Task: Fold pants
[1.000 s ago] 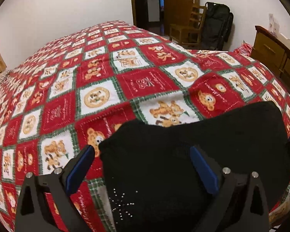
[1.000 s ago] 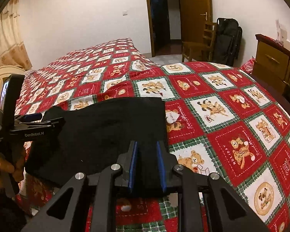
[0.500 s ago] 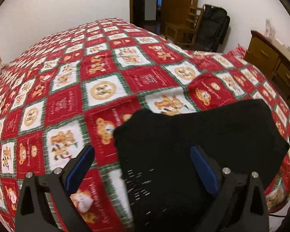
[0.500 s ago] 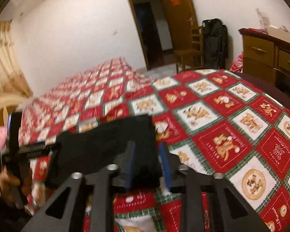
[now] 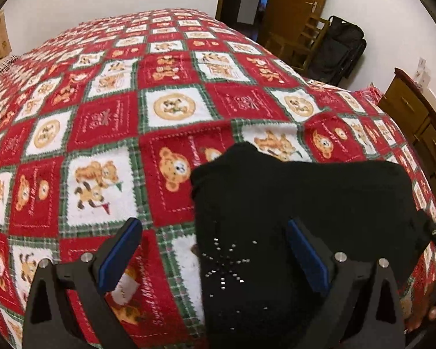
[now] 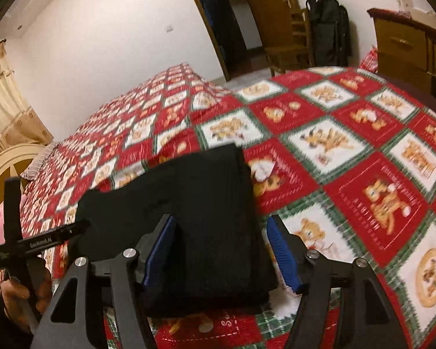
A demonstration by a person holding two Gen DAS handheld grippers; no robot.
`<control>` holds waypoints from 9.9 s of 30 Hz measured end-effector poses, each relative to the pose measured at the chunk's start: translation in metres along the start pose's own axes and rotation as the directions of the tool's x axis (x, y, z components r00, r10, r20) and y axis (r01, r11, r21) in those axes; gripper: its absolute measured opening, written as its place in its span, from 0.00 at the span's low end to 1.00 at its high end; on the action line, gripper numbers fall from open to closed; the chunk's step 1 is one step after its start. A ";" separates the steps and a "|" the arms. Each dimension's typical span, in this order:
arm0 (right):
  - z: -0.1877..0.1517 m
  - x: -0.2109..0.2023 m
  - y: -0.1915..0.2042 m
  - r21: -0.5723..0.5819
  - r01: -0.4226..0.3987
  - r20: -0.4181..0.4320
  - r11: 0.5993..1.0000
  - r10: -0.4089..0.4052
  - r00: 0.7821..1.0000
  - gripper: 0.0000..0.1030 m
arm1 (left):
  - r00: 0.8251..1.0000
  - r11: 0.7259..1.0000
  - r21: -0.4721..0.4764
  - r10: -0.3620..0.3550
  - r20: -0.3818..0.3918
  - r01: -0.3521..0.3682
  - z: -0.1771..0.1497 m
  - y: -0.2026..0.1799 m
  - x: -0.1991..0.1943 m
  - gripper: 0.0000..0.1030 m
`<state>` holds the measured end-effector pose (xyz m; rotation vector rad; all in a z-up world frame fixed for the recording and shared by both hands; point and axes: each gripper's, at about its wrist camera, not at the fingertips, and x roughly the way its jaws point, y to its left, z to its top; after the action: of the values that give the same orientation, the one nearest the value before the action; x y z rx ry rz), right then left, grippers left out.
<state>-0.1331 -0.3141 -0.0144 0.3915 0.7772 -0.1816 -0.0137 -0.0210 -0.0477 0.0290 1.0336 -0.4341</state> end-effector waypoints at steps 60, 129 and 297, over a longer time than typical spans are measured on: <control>0.001 -0.037 -0.020 0.075 -0.048 0.071 0.996 0.042 0.997 0.54 | 0.965 0.968 -0.051 -0.249 -0.082 0.245 -0.005 -0.004 0.006 1.00; 0.008 -0.030 0.051 -0.129 0.009 0.089 0.992 0.002 0.996 0.31 | 0.989 0.990 -0.003 -0.142 0.033 0.142 0.008 -0.013 -0.022 0.18; 0.042 0.214 0.332 -0.539 -0.214 -0.091 0.814 0.196 0.976 0.28 | 0.895 0.847 -0.357 0.442 0.061 -0.393 0.064 0.243 -0.007 1.00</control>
<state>0.1442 -0.0315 -0.0475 -0.0724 0.7749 0.2539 0.1242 0.1889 -0.0517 -0.0804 0.9166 0.1444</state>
